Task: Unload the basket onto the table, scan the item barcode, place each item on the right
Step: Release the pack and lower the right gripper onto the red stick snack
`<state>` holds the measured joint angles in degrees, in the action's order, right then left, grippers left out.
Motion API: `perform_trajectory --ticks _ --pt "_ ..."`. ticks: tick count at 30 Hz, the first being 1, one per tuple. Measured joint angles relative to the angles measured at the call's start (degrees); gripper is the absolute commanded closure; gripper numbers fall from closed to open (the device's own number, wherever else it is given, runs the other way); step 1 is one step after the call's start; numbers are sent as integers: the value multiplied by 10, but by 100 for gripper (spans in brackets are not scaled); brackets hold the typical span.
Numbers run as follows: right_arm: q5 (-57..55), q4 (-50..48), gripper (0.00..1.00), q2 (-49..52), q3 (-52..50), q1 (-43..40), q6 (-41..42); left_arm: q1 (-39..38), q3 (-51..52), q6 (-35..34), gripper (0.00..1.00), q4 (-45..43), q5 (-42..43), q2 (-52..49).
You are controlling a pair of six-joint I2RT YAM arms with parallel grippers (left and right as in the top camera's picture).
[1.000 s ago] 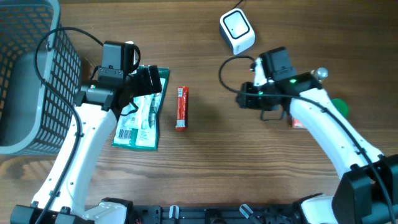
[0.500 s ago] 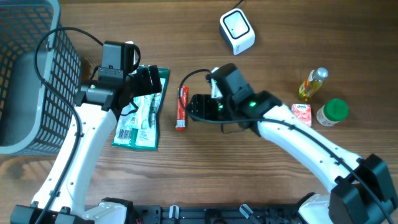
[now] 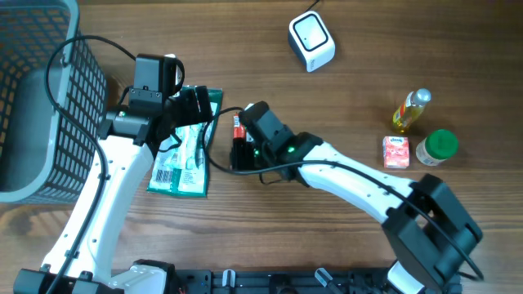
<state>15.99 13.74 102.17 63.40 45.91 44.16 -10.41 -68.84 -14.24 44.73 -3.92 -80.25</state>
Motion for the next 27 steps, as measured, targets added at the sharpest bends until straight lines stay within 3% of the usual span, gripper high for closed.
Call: perform_trajectory --ticks 27 --pt "-1 -131 96 36 0 2 2 0 0 0 0 0 0 0"
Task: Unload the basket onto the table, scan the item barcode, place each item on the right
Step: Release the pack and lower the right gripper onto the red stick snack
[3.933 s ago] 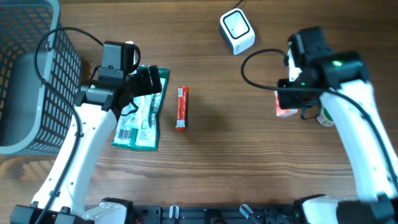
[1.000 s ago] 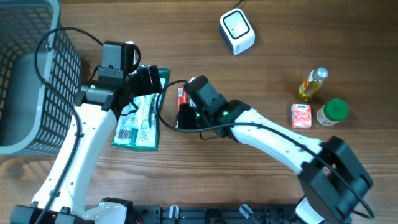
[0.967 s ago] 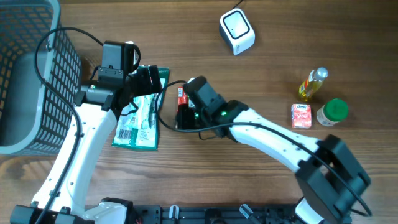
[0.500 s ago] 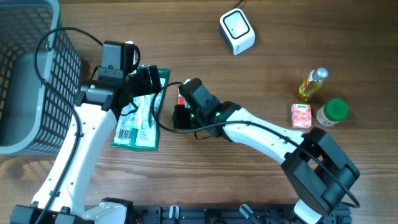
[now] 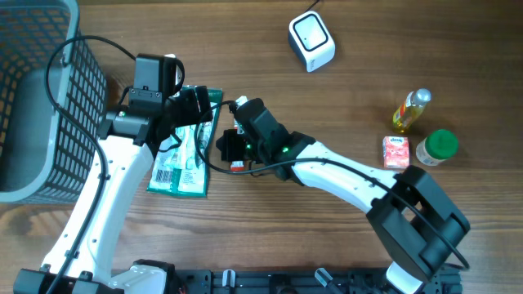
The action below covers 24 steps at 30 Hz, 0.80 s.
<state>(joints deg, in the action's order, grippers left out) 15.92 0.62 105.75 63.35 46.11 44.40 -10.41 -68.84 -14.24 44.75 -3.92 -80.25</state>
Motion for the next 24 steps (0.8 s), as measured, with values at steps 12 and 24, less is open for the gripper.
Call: perform_trajectory --ticks 12,24 --pt "-40 -32 96 59 0 1 0 1 0 0 0 0 0 0" --pt "-12 21 96 72 0 -25 -13 1 0 0 0 0 0 0"
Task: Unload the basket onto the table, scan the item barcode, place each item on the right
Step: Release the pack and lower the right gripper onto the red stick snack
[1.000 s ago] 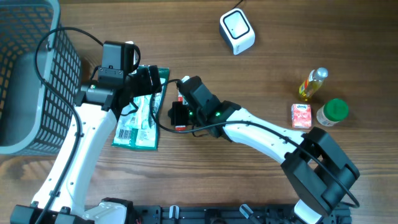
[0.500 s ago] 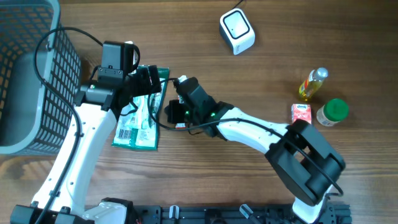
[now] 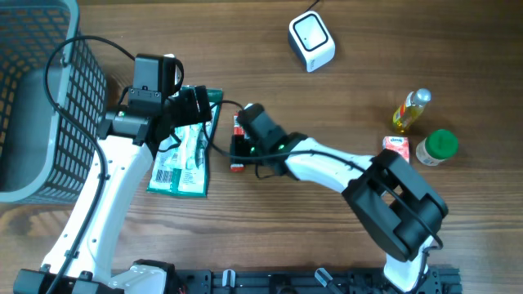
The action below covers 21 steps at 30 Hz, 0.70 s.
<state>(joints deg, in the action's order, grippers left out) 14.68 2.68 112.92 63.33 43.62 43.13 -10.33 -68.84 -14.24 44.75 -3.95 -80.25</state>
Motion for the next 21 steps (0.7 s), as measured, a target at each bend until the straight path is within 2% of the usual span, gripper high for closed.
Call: perform_trajectory --ticks 6,12,21 --pt "131 -14 96 -1 0 -67 -35 0 0 0 0 0 0 0" --pt "216 -15 96 -1 0 -86 -72 0 0 0 0 0 0 0" --pt "185 2 96 -1 0 -74 -68 0 0 0 0 0 0 0"
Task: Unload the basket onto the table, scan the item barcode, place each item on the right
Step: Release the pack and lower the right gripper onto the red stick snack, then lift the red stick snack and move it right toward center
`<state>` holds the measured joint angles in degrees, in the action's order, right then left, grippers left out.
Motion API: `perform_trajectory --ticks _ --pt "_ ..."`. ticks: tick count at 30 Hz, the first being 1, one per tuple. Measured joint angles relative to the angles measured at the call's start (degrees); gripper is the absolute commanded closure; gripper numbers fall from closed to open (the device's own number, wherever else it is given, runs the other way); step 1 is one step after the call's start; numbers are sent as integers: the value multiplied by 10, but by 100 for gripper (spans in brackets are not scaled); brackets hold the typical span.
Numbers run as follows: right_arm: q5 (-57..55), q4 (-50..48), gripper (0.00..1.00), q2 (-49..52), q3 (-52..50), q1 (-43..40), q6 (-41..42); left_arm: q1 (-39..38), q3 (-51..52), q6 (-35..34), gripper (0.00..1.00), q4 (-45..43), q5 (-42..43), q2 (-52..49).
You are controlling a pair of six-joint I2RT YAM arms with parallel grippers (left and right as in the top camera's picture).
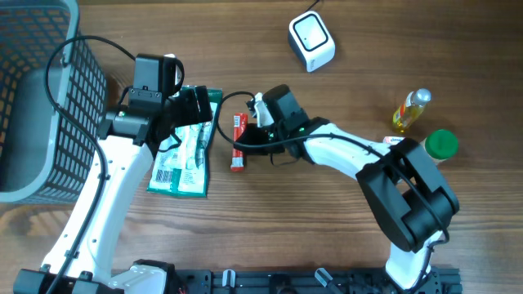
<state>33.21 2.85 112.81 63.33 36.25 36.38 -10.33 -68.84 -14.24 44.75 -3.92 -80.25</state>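
A red tube-like item (pixel 238 143) lies lengthwise on the wooden table, fully exposed. My right gripper (pixel 255 139) hovers just to its right, fingers pointing left toward it; the gap between the jaws is not readable from overhead. A green flat packet (pixel 181 163) with a white barcode label lies to the left. My left gripper (pixel 194 108) sits over the packet's top end, its fingers hidden by the wrist. The white scanner (pixel 311 39) stands at the back, well away from both grippers.
A grey mesh basket (pixel 41 90) fills the left edge. At the right stand a yellow bottle (pixel 411 110), a green-lidded jar (pixel 438 147) and a small pink carton (pixel 395 144), partly behind the right arm.
My right gripper has shifted right and back, off the red item, which now shows along its whole length. The left arm and the green packet have not moved.
My right gripper stood over the red item, covering most of it. Then it sat slightly further left, and then lay directly on top of it. Now it is beside the item. The left gripper stayed over the green packet throughout.
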Motion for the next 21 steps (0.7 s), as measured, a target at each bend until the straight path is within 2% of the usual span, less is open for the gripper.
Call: perform_trajectory --ticks 16,21 --pt "-40 -5 96 31 0 10 28 0 0 0 0 0 0 0" --pt "-67 40 96 30 3 9 37 0 0 0 0 0 0 0"
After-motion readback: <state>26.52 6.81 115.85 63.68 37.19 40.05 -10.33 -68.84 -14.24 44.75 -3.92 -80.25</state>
